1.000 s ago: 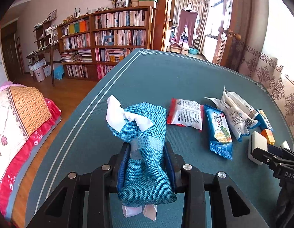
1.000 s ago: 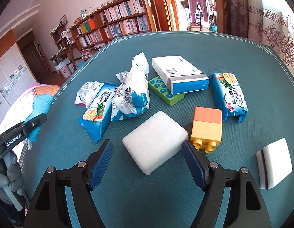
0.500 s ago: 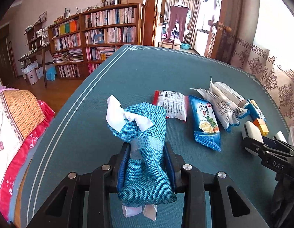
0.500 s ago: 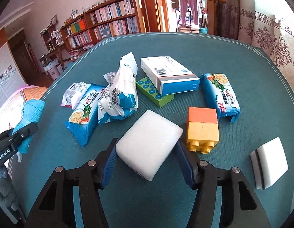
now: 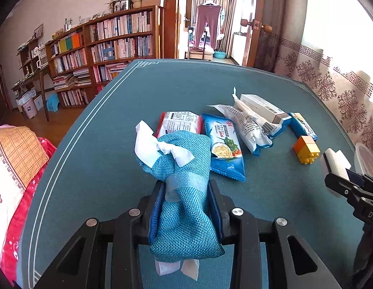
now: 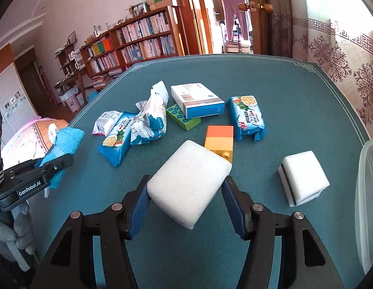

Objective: Organize objects
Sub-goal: 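Carry the white sponge with the right gripper and drop it into the clear basin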

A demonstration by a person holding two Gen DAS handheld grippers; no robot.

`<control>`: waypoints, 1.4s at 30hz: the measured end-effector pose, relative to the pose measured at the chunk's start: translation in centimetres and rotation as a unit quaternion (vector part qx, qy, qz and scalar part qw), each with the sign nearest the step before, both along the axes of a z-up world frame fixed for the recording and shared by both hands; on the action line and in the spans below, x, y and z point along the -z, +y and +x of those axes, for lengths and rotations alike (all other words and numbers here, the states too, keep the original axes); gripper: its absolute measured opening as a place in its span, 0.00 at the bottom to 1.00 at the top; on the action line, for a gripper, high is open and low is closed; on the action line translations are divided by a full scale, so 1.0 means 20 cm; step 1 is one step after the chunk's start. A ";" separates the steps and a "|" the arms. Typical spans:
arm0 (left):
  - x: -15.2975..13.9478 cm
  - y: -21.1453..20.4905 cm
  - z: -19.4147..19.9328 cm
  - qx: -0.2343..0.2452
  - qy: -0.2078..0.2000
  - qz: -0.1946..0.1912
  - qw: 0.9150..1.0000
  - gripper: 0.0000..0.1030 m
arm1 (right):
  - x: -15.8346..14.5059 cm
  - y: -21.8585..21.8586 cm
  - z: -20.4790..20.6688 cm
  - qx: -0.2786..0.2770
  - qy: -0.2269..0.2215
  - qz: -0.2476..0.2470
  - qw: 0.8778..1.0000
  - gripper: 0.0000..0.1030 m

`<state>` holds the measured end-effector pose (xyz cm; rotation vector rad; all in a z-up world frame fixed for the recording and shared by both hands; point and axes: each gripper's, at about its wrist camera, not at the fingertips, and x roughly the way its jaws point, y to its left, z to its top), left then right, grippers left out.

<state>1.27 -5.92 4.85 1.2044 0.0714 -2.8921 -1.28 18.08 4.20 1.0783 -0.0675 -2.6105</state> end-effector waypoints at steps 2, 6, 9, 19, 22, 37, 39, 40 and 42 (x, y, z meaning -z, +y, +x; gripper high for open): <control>0.00 0.03 0.00 0.009 -0.002 -0.001 1.000 0.36 | -0.01 0.06 0.04 0.011 0.005 0.001 1.000 0.58; -0.01 0.12 0.00 0.027 -0.006 0.002 1.000 0.36 | -0.03 0.20 0.11 0.040 0.014 0.004 0.999 0.58; -0.01 0.20 0.00 0.042 -0.008 0.000 0.999 0.36 | -0.06 0.32 0.17 0.065 0.025 0.012 0.997 0.58; -0.02 0.52 -0.01 0.102 -0.012 -0.009 0.995 0.36 | -0.10 0.72 0.28 0.156 0.035 0.029 0.987 0.58; -0.03 0.62 -0.02 0.119 -0.013 -0.008 0.993 0.36 | -0.10 0.84 0.32 0.185 0.036 0.035 0.981 0.59; -0.07 1.09 -0.03 0.209 -0.012 -0.014 0.978 0.36 | -0.02 1.24 0.40 0.277 0.023 0.057 0.959 0.59; -0.07 1.14 -0.03 0.219 -0.013 -0.015 0.976 0.36 | 0.00 1.27 0.39 0.283 0.020 0.060 0.957 0.59; -0.07 1.17 -0.03 0.223 -0.014 -0.014 0.975 0.36 | 0.01 1.28 0.39 0.287 0.019 0.060 0.956 0.59; -0.07 1.22 -0.04 0.231 -0.018 -0.013 0.973 0.36 | 0.02 1.31 0.39 0.292 0.019 0.057 0.955 0.59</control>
